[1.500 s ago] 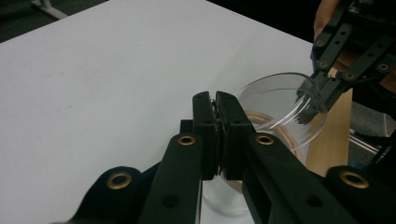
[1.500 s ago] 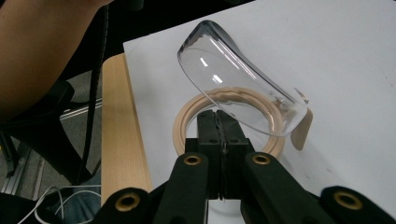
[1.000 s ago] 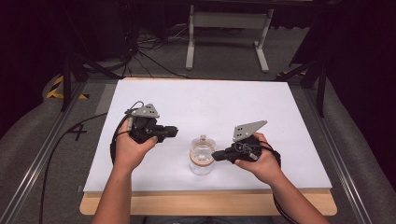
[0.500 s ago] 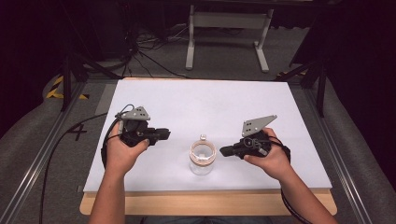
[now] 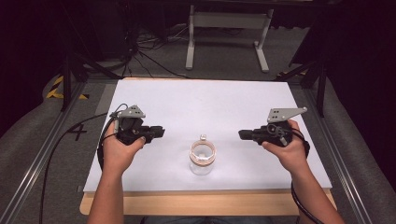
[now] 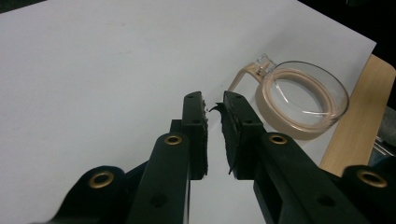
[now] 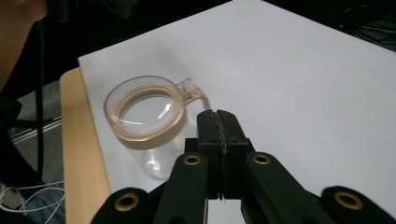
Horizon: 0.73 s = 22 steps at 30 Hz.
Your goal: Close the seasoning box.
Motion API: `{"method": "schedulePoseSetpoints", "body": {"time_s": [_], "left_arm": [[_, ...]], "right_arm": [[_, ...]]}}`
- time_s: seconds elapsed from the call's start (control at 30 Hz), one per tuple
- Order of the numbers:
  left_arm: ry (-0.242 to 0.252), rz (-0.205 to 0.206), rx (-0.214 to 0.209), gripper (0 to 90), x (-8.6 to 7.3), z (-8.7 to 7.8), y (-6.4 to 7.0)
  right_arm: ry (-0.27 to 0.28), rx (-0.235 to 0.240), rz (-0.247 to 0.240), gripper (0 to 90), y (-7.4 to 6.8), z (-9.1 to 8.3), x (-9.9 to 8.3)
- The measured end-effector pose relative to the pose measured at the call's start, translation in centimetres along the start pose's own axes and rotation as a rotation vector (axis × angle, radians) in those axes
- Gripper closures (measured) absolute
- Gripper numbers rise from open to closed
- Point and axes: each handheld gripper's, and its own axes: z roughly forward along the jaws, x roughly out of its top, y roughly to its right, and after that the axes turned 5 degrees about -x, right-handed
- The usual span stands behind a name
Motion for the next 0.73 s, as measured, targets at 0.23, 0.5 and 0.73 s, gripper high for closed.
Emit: {"method": "schedulePoseSetpoints", "body": {"time_s": [0.23,0.5,0.73], "left_arm": [[-0.026,-0.042,0.025,77.0,-0.5,0.4,-1.0],[-0.056,-0.099,0.053,70.1,-1.5,1.4,-2.6],[-0.048,-0.097,0.049,61.8,-1.5,1.5,-2.6]], "right_arm": [[0.003,-0.110,0.062,87.3,2.7,-1.2,-1.4],[-0.033,-0.190,0.106,74.2,5.2,-0.3,-3.5],[0.020,-0.201,0.125,61.8,5.6,-0.1,-3.6]]}}
